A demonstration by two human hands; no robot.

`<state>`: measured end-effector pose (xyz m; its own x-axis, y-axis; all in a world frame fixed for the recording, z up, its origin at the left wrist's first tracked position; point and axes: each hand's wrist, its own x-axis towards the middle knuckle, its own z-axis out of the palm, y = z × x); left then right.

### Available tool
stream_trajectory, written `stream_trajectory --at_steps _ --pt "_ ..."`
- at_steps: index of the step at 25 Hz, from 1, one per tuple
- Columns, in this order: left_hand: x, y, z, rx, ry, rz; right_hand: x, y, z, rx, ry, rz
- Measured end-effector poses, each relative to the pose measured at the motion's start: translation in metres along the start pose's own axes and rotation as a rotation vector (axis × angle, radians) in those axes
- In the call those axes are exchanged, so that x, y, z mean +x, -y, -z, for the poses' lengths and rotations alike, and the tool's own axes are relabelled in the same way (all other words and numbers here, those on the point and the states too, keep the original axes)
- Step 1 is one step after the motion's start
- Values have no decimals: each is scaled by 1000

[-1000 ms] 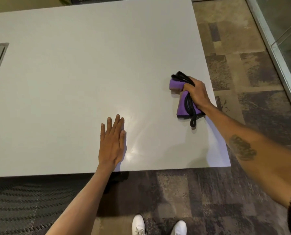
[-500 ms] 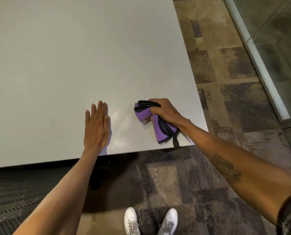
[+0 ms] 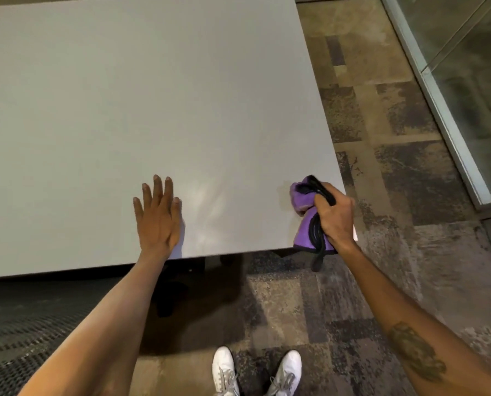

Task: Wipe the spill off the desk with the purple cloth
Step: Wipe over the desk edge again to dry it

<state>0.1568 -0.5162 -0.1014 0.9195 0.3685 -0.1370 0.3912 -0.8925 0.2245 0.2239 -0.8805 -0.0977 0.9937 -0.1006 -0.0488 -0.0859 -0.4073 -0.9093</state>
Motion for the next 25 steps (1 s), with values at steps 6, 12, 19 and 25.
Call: stream_trajectory --at_steps 6,12,19,25 --pt "-3 -4 -7 14 -64 26 72 32 -45 48 -392 -67" --pt "0 -5 -4 20 -52 33 147 62 -94 -133 -24 35" --pt "-1 -5 -1 53 -31 31 98 70 -117 -139 379 142" --pt "-4 -5 -2 15 -31 30 19 72 -134 -141 602 198"
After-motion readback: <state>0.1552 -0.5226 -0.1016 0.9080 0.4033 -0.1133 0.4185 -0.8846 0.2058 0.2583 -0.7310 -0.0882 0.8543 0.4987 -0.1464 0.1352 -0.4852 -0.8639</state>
